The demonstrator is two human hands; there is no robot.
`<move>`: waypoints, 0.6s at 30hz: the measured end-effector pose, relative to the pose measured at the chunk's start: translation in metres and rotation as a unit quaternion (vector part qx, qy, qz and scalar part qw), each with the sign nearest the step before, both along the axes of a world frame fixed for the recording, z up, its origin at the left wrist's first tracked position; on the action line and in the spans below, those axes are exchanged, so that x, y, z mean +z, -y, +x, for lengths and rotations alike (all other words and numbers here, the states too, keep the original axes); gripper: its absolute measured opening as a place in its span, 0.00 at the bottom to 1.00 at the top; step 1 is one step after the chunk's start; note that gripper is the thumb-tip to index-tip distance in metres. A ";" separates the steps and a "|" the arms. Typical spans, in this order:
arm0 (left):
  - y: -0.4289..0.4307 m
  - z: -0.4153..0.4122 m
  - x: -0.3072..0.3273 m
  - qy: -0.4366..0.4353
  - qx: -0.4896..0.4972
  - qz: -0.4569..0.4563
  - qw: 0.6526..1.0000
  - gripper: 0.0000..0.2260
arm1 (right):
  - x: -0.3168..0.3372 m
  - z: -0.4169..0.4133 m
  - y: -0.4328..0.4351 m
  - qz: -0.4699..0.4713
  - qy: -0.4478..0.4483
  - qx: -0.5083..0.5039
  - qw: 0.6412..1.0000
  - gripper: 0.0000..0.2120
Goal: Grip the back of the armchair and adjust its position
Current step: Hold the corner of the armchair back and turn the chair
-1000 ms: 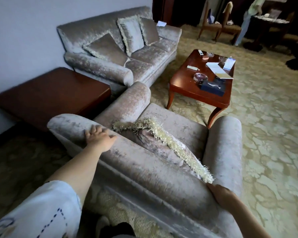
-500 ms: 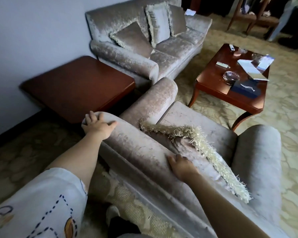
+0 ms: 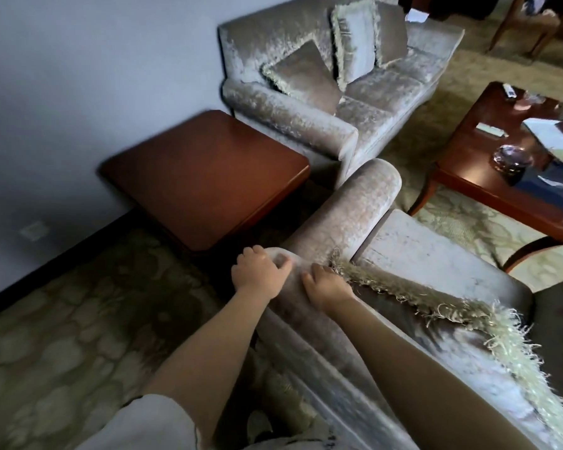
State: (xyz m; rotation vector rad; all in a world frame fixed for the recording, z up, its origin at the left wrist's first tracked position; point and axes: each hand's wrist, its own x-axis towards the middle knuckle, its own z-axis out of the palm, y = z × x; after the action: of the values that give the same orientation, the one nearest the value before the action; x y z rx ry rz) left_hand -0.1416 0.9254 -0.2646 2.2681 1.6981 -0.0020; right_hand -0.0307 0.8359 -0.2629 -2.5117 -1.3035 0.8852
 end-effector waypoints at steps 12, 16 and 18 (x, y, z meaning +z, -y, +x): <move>0.001 -0.004 -0.009 0.172 0.212 -0.019 0.962 0.15 | -0.003 -0.019 -0.107 0.017 -0.166 0.192 0.967 0.22; -0.002 -0.002 -0.012 0.185 0.248 -0.019 0.951 0.15 | -0.010 -0.015 -0.111 0.030 -0.145 0.239 0.960 0.24; 0.002 -0.003 -0.014 0.182 0.256 -0.014 0.949 0.15 | -0.013 -0.016 -0.107 0.045 -0.141 0.238 0.960 0.23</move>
State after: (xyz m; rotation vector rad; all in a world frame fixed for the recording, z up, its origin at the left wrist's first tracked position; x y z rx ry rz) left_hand -0.1445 0.9234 -0.2786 1.6139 1.9908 0.4721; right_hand -0.0463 0.9425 -0.2759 -1.9347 -1.8252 1.1891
